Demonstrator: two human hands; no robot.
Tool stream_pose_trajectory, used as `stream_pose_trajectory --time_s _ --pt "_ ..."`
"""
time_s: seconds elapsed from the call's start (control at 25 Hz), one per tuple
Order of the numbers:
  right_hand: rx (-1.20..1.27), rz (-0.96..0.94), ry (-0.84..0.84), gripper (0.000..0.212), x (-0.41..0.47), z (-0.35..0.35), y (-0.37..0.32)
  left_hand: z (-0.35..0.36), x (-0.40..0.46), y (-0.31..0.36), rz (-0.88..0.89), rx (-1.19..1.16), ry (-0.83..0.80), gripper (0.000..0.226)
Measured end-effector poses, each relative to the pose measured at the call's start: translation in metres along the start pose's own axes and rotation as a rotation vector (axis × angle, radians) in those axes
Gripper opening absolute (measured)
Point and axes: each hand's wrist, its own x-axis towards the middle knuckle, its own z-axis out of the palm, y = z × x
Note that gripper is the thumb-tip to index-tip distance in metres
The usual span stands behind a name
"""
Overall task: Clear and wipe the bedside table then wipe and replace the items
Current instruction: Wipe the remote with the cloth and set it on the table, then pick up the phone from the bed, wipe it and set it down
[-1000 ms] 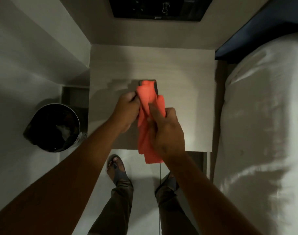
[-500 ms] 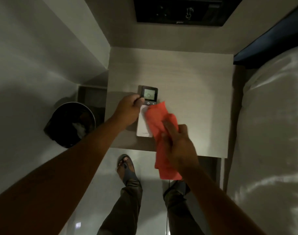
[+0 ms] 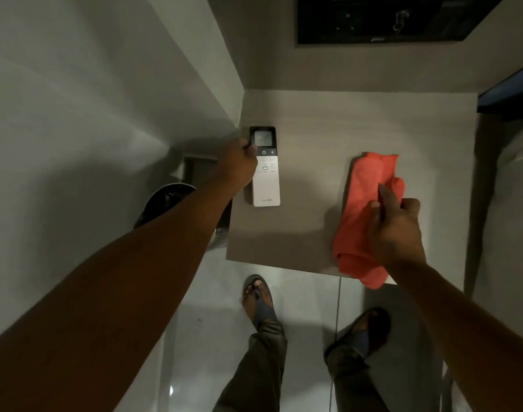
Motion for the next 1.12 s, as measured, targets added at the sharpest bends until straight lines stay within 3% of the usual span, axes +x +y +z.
stream_pose_trajectory --time_s 0.24,0.48,0.56,0.64,0.88,1.0,1.08,1.12 --pt "-0.100 -0.014 0.056 0.047 -0.001 0.007 0.000 0.011 -0.002 -0.004 0.056 0.068 0.053 0.030" --pt "-0.083 0.008 0.064 0.062 0.005 -0.002 -0.003 0.011 -0.005 0.005 0.032 0.171 0.104 0.038" --pt "-0.016 0.005 0.146 0.063 -0.001 -0.023 -0.006 0.017 -0.018 0.023 0.099 0.388 0.220 0.050" --pt "0.103 0.059 0.219 0.063 -0.009 -0.058 -0.005 0.035 -0.043 0.056 0.263 0.447 0.280 0.060" --pt "0.292 0.078 0.581 0.044 -0.080 -0.193 0.051 0.164 -0.197 0.199 1.060 0.090 -0.123 0.042" --pt "0.237 0.214 0.789 0.039 -0.134 -0.255 0.111 0.232 -0.287 0.258 1.223 -0.038 -0.501 0.037" --pt "0.160 0.428 0.840 0.041 -0.168 -0.294 0.159 0.273 -0.331 0.286 1.234 0.109 -0.751 0.044" --pt "0.137 0.560 0.774 0.044 -0.179 -0.310 0.179 0.290 -0.344 0.296 1.234 0.253 -0.793 0.051"
